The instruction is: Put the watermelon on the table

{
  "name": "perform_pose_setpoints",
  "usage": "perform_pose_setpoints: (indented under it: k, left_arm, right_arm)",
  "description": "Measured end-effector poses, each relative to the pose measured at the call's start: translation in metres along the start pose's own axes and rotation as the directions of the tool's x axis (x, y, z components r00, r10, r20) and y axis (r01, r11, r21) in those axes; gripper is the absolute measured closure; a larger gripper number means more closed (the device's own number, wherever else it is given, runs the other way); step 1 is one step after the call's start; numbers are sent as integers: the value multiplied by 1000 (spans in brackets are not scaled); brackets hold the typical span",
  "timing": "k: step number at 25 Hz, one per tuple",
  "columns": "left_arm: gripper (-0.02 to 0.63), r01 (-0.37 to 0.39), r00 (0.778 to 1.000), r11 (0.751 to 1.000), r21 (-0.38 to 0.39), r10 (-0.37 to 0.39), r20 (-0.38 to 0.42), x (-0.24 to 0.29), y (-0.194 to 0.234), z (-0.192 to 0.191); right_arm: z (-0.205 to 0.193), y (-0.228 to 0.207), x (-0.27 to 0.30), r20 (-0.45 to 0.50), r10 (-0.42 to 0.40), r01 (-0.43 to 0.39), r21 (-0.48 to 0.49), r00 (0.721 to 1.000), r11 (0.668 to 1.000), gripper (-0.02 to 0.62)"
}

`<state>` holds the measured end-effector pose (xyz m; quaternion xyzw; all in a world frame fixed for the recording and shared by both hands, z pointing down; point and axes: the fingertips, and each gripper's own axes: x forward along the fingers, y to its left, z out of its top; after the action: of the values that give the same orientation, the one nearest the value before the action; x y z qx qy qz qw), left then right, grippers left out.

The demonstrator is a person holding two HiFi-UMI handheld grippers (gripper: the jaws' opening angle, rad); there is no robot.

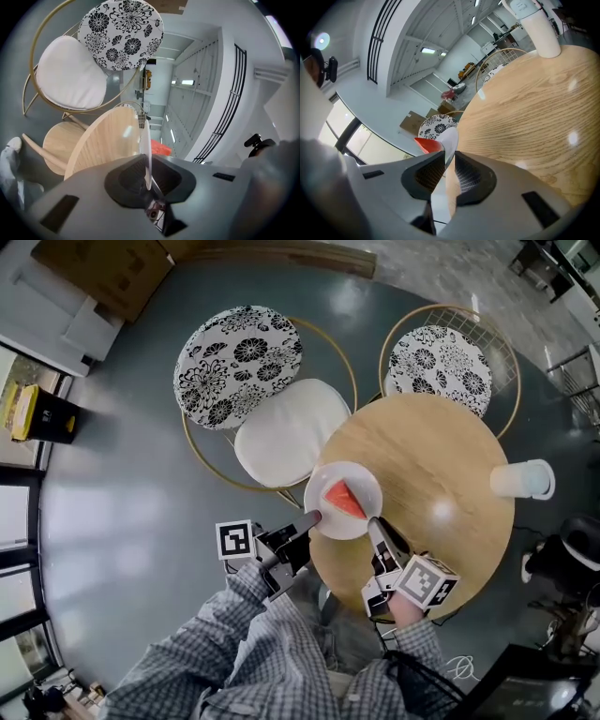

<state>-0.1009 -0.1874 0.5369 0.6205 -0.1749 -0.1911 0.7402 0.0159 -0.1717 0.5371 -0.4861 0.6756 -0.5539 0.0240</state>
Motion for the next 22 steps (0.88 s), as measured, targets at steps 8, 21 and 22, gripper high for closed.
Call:
perform_pose_setpoints:
  k: [8, 21, 22]
  left_arm:
    - [572, -47, 999, 999, -8, 47, -12, 5, 23, 7]
    - [574, -107, 994, 993, -39, 106, -23, 7, 51, 13]
    - [573, -111, 994, 993, -41, 110, -22, 6, 52, 13]
  right_arm:
    - [-8, -21, 14, -36, -46, 47, 23, 998, 999, 522]
    - [-19, -44, 28, -73, -103, 107, 53, 992, 993, 522]
    - [-19, -45, 29, -73, -106, 110, 55, 992, 992, 522]
